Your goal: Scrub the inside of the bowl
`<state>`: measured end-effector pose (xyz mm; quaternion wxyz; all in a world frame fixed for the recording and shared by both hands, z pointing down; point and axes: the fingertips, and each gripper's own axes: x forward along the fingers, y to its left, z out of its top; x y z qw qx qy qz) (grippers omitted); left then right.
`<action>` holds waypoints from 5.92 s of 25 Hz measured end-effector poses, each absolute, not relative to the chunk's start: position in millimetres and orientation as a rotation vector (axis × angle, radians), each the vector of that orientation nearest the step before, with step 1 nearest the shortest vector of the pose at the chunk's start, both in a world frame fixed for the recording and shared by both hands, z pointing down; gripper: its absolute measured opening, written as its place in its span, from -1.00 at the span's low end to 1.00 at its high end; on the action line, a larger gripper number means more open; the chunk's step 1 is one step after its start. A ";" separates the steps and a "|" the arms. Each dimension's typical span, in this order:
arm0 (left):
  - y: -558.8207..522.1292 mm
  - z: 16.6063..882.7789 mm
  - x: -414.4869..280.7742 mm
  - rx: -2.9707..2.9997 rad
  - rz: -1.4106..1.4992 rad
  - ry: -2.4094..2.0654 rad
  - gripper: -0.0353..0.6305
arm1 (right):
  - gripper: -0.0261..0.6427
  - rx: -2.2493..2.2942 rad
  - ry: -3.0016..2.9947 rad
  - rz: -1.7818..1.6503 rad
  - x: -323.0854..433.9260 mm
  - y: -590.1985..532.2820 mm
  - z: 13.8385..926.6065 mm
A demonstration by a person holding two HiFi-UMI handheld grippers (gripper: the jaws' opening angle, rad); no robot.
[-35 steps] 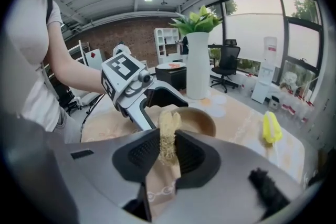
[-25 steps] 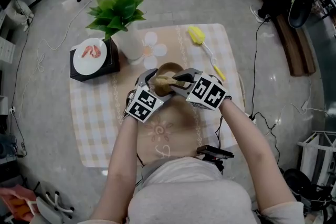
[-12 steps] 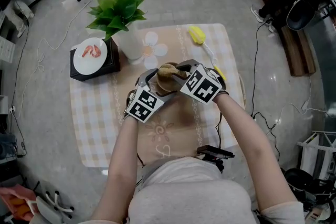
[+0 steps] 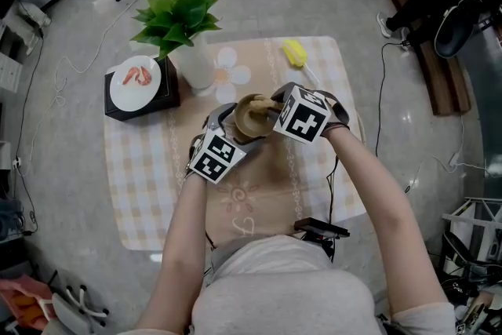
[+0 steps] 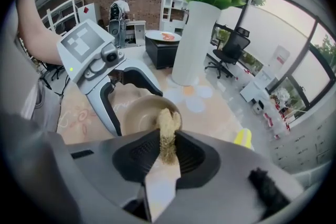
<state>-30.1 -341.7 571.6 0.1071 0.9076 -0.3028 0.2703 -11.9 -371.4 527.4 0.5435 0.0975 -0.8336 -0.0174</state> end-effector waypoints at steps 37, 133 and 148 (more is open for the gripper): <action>-341.2 573.2 -30.2 2.666 0.786 -0.886 0.52 | -0.66 0.212 -1.894 -0.125 -33.9 -367.0 544.9; -295.1 422.3 -38.9 2.825 0.329 -1.477 -0.89 | -0.66 1.036 -2.584 0.365 17.1 -300.2 422.5; -266.6 393.4 -46.9 2.776 0.225 -1.627 -0.89 | -0.67 1.125 -2.692 0.224 10.0 -269.2 400.0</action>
